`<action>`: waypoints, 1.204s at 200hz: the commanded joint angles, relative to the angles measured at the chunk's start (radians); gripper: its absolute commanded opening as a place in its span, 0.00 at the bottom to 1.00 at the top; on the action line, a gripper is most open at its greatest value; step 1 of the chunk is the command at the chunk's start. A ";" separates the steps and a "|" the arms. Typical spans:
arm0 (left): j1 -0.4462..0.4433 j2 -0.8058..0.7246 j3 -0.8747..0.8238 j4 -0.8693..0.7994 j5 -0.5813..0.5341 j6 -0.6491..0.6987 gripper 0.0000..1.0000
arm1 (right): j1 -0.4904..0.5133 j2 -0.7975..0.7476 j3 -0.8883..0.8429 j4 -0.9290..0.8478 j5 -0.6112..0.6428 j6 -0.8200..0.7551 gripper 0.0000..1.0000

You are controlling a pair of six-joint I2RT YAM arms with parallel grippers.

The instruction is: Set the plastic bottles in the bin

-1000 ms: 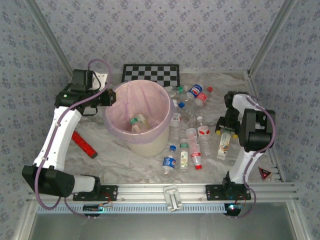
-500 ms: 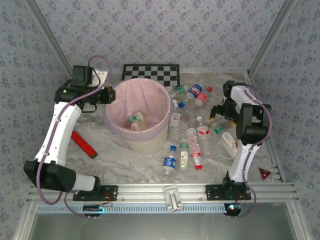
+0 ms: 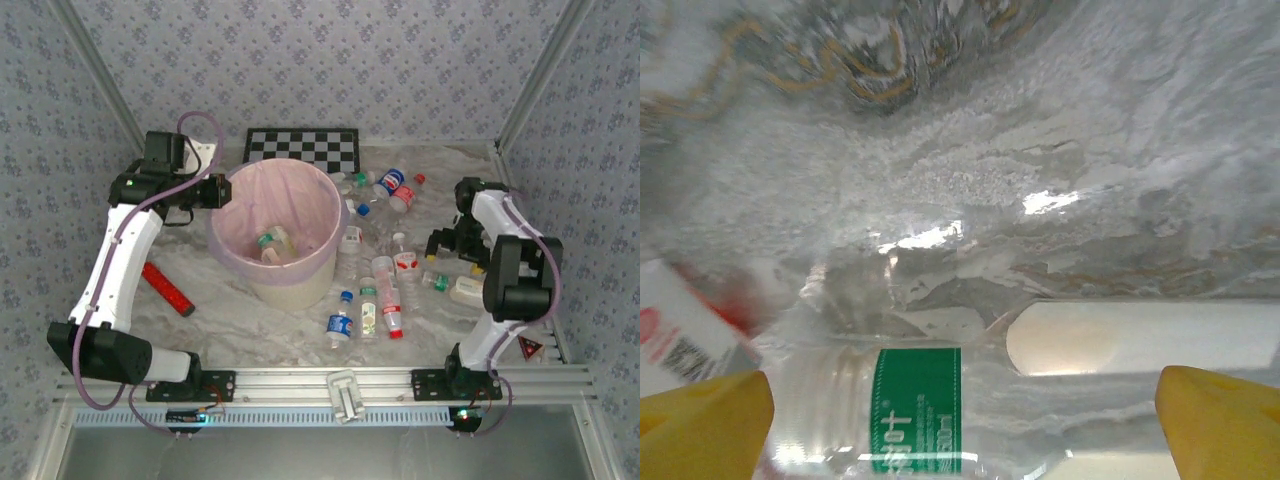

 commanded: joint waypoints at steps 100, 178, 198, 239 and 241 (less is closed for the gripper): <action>0.003 -0.019 0.070 0.014 0.100 -0.051 0.00 | -0.275 -0.639 -0.389 0.264 -0.002 0.849 1.00; 0.004 -0.021 0.013 0.067 0.077 -0.120 0.00 | -0.276 -0.431 -0.502 0.504 -0.111 0.913 1.00; 0.004 -0.022 0.009 0.068 0.058 -0.102 0.00 | -0.271 -0.394 -0.525 0.555 -0.125 0.921 1.00; 0.004 -0.012 0.039 0.030 0.044 -0.049 0.00 | -0.262 -0.353 -0.543 0.572 -0.154 0.917 1.00; 0.003 -0.012 0.041 0.025 0.041 -0.047 0.00 | -0.262 -0.352 -0.543 0.570 -0.157 0.917 1.00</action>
